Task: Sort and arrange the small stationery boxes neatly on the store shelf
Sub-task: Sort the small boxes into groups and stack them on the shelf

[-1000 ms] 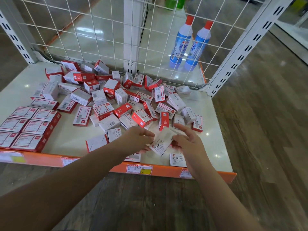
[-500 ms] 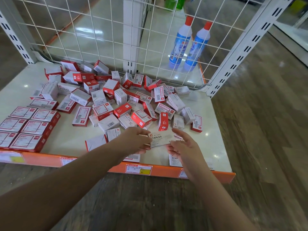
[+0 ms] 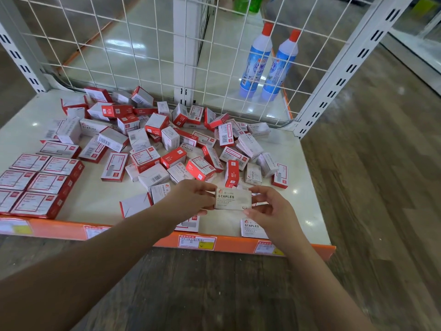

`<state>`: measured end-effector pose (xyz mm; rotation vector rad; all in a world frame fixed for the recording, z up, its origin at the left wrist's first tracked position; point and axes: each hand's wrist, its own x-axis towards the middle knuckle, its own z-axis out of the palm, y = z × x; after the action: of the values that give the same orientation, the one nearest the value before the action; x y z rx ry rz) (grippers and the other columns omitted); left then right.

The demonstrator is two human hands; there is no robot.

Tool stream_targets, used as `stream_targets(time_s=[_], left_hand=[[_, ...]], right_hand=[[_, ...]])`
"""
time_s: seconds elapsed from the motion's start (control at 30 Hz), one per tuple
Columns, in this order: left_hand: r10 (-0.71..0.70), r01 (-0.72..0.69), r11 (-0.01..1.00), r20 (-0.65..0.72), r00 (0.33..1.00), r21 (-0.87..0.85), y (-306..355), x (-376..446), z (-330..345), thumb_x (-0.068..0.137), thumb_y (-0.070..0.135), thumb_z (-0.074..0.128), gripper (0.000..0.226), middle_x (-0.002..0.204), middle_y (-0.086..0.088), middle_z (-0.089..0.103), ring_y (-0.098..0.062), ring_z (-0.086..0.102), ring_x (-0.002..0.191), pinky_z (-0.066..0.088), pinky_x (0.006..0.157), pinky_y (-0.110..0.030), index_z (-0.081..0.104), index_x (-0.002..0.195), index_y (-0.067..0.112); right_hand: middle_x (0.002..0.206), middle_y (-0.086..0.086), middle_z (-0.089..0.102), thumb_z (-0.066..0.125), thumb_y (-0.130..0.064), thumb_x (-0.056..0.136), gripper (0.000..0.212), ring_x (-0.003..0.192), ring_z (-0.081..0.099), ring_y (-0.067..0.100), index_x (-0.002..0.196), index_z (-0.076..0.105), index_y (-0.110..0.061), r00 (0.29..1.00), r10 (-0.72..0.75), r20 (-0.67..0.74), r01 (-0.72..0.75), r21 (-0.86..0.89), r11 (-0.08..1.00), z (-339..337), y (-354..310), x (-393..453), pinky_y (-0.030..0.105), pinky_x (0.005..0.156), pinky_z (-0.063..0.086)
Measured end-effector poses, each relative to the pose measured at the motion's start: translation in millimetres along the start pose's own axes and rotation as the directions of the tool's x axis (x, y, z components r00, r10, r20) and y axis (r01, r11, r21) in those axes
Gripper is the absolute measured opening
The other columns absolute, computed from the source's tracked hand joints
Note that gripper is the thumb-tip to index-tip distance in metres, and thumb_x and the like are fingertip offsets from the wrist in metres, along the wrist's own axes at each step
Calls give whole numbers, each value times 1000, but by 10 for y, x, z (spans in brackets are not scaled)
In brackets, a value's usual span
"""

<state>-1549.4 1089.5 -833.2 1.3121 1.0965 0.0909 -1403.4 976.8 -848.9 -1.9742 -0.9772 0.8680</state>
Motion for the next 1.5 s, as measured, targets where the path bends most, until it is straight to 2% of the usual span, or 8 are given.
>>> stream_targets(time_s=[0.2, 0.37, 0.47, 0.63, 0.9, 1.1, 1.37, 1.5], left_hand=[[43, -44, 996, 11, 999, 72, -2, 52, 98, 90, 8, 58, 33, 93, 7, 61, -12, 61, 85, 52, 72, -20, 57, 122, 12], [152, -142, 919, 1, 988, 367, -76, 125, 219, 92, 17, 54, 30, 111, 3, 60, -16, 58, 99, 52, 85, -31, 56, 122, 20], [215, -224, 807, 82, 973, 546, -118, 132, 304, 92, 21, 54, 33, 127, 5, 54, -10, 51, 108, 44, 87, -23, 53, 125, 24], [170, -307, 601, 258, 951, 738, -145, 143, 416, 95, 25, 48, 36, 142, 10, 39, -12, 34, 132, 31, 108, -29, 47, 131, 27], [239, -335, 273, 274, 932, 902, -152, 228, 439, 96, 31, 44, 50, 154, 7, 21, -15, 18, 141, 20, 114, -35, 28, 144, 30], [210, -319, 273, 267, 940, 908, -165, 261, 393, 97, 33, 41, 53, 157, 7, 11, -16, 12, 144, 20, 114, -36, 20, 146, 31], [248, -341, 283, 275, 929, 897, -188, 249, 310, 97, 31, 43, 53, 155, 8, 17, -14, 15, 142, 19, 114, -34, 23, 146, 30], [255, -416, 223, 359, 898, 882, -164, 219, 341, 97, 28, 42, 54, 155, 8, 16, -13, 13, 143, 18, 114, -32, 21, 146, 30]], right_hand=[[98, -17, 59, 65, -14, 85, 35, 89, 62, 8, 113, 49, -28, 1000, -16, 4, 16, -46, 999, -100, 81, -5, 15, 69, 54], [103, -5, 64, 62, -11, 87, 33, 91, 64, 11, 112, 49, -28, 996, 21, -84, -25, -48, 999, -273, 197, -14, 24, 69, 57], [102, -3, 65, 62, -14, 87, 35, 91, 64, 12, 119, 50, -23, 983, 56, -172, -74, -96, 993, -421, 277, -15, 22, 66, 56], [94, -6, 63, 63, -15, 87, 38, 79, 60, 4, 122, 51, -20, 977, 94, -190, -135, -218, 967, -640, 387, -30, 13, 58, 45], [110, 0, 64, 61, -17, 88, 40, 83, 57, 10, 126, 49, -19, 979, 151, -135, -188, -328, 926, -645, 470, 22, 10, 58, 43], [113, -3, 64, 63, -21, 87, 38, 84, 56, 7, 123, 50, -24, 977, 185, -110, -210, -297, 932, -525, 464, 104, 7, 48, 39], [117, -1, 63, 63, -20, 87, 39, 90, 55, 7, 124, 51, -22, 991, 126, -44, -134, -323, 937, -305, 303, 249, 15, 71, 44], [117, -4, 63, 62, -17, 87, 41, 88, 54, 6, 126, 51, -24, 988, 153, 13, -139, -348, 927, -336, 348, 222, 9, 60, 42]])
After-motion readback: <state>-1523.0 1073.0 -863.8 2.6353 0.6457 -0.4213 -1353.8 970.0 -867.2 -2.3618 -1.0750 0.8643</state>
